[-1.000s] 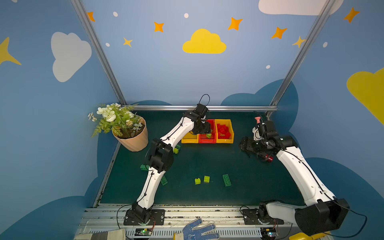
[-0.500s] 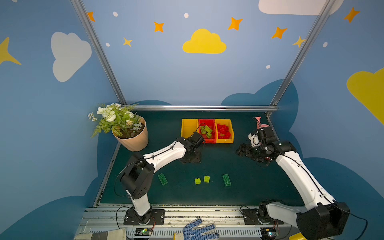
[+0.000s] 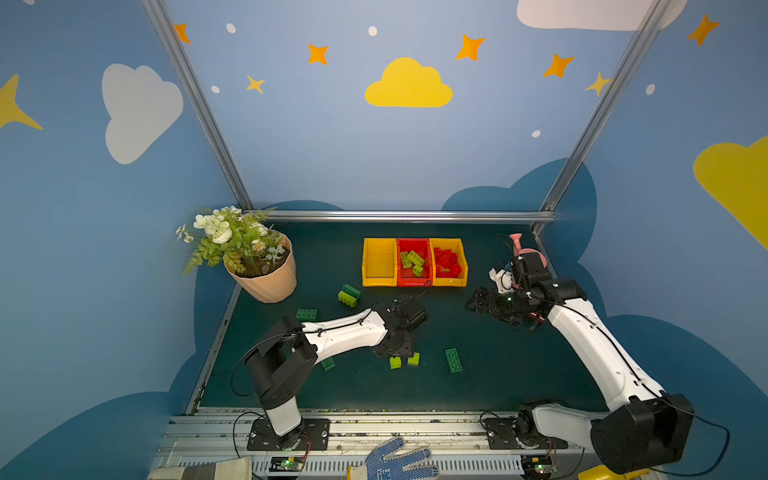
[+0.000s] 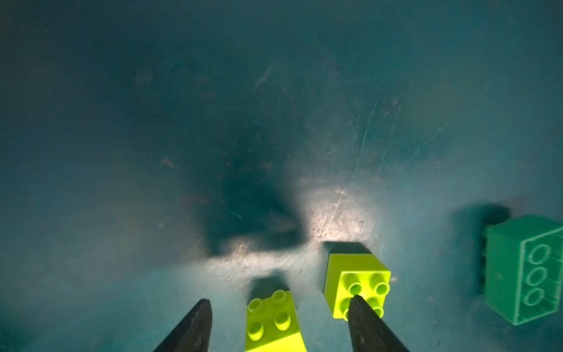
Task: Sort the legos into containers by color
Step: 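Return the left gripper to the lime bricks and grasp another lime 2x2 brick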
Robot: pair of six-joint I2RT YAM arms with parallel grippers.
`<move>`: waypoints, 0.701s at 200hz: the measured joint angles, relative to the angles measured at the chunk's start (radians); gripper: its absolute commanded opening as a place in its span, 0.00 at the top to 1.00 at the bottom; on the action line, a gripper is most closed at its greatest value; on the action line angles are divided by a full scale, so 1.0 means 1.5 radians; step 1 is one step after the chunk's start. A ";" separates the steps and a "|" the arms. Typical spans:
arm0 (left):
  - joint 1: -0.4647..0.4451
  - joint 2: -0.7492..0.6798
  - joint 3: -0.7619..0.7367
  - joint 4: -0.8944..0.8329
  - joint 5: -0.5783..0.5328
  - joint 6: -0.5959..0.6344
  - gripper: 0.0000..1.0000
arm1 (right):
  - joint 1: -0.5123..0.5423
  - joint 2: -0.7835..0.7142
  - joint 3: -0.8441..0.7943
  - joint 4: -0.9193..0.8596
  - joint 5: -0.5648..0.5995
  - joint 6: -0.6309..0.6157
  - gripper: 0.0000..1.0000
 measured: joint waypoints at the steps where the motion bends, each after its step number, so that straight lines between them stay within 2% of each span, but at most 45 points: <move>1: 0.000 0.000 0.000 0.000 0.000 -0.001 0.30 | 0.000 -0.001 0.000 0.000 0.000 0.000 0.09; 104: -0.020 -0.001 -0.073 0.022 0.011 -0.044 0.30 | 0.000 -0.041 -0.019 -0.019 0.002 -0.001 0.09; 140: -0.021 -0.001 -0.077 0.035 0.011 -0.049 0.35 | 0.000 -0.041 -0.019 -0.024 0.006 -0.001 0.09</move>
